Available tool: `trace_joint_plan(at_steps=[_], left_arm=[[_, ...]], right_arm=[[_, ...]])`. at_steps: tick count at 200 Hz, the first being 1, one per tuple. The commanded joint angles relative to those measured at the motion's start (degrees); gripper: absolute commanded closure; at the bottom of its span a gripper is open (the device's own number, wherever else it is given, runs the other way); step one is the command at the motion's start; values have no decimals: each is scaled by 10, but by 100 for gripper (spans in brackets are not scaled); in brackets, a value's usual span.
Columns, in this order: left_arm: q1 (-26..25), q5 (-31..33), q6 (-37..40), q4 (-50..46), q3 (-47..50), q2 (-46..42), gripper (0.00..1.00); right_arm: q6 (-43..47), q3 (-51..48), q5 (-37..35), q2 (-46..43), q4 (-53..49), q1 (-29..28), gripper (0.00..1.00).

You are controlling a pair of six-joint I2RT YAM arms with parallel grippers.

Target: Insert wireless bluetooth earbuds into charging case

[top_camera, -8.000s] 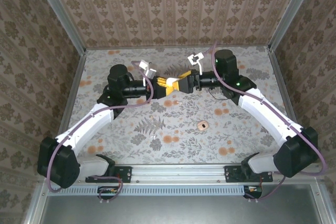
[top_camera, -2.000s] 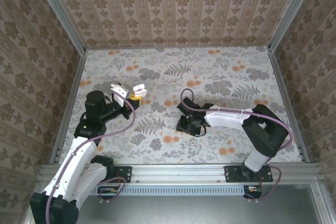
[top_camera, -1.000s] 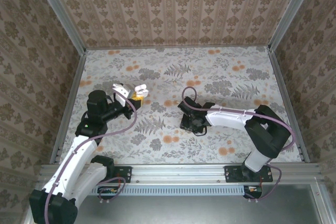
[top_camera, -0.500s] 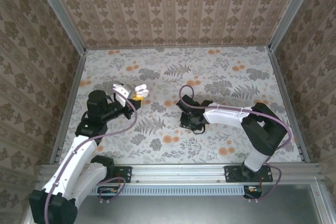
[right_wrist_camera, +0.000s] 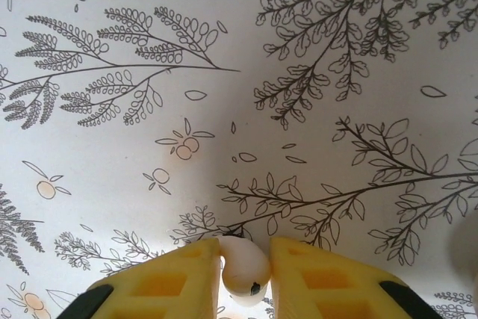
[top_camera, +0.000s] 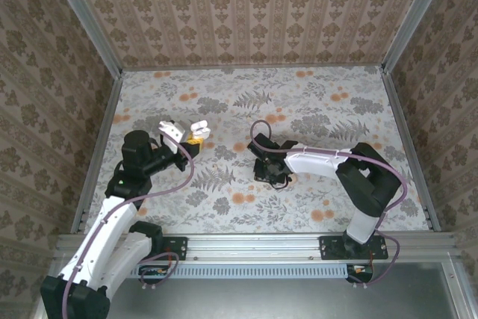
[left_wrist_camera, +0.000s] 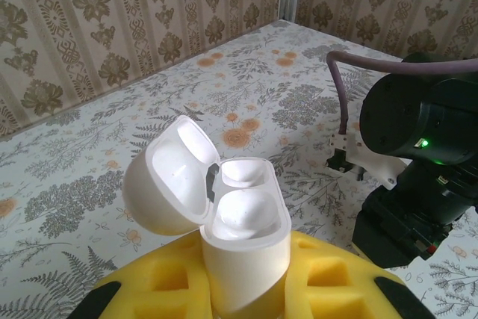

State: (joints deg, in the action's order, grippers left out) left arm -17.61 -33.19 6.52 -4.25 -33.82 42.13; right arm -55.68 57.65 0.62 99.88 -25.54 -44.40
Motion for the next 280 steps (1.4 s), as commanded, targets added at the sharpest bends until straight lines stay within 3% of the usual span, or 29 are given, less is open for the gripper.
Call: trace_joint_plan(at_steps=[1, 49, 115, 174, 280], left_arm=[[-3, -5, 12, 11, -14, 5, 100], [-3, -30, 0, 47, -6, 18, 100], [-3, -96, 1, 106, 19, 29, 100], [-8, -144, -18, 142, 28, 56, 100], [-81, -173, -19, 224, 25, 124, 100]], right_arm=[[19, 10, 3, 17, -32, 2, 81], [54, 12, -29, -24, -45, 0, 89], [124, 43, -92, -76, -92, -20, 91], [166, 53, -103, -118, -88, -29, 93], [312, 76, -110, -273, -54, -28, 96]])
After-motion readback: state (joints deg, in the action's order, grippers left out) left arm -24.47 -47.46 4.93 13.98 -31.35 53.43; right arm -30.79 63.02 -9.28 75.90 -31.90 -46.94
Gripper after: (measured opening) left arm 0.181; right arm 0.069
